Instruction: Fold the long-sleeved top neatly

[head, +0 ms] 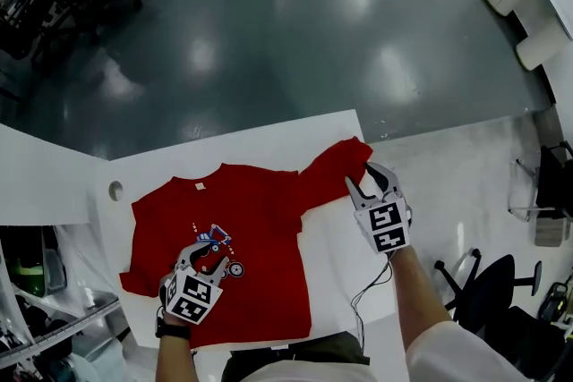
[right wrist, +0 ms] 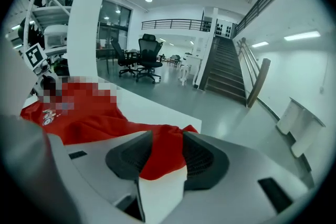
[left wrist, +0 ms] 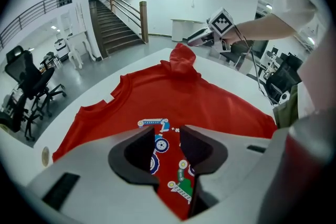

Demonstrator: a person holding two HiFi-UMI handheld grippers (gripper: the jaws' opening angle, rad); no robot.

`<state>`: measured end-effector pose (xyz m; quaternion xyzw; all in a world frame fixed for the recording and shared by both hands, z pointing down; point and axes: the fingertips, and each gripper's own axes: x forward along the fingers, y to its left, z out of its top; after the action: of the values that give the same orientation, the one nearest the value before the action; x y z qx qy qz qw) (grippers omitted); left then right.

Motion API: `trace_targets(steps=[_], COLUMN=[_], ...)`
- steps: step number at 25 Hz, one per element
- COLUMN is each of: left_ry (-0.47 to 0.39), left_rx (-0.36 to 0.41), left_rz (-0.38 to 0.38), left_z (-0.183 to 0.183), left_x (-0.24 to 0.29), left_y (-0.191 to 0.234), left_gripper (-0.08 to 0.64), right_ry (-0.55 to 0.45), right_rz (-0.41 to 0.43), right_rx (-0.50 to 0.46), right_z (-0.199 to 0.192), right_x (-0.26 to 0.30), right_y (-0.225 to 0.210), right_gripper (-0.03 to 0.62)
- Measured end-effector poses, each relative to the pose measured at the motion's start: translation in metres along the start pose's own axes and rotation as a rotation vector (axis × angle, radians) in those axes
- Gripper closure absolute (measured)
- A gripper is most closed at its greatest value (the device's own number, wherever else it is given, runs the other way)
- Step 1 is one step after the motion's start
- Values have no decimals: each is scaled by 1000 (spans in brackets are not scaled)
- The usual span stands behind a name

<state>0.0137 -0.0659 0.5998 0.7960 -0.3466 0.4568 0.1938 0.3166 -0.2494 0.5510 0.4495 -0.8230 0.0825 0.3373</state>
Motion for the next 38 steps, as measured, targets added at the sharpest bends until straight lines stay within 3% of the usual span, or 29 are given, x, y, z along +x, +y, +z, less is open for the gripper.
trace_targets(steps=[13,21,24,26,30,38], left_ry=[54,93,99,100,104,73], left_rx=[-15,-25,-31,-31,-33,-37], left_rz=[-12,-18,-19,-20,-20,-13], left_z=[-5,-14,-14,-13,-15,-22], left_x=[15,20,22,23,24,22], left_y=[1,5,6,5,7,8], left_gripper=[403,404,403,405,404,405], right_ry=[8,-40,16,59,80,49], right_rz=[-42,23,31,53,76,14], right_rx=[79,174,164,165,164,137], right_z=[-4,9,-2,-13,-19,-18], right_x=[34,46,57,66,70,50], right_y=[-52,-67,-70,-69,-65,-70], right_gripper=[417,417,417,438,561,571])
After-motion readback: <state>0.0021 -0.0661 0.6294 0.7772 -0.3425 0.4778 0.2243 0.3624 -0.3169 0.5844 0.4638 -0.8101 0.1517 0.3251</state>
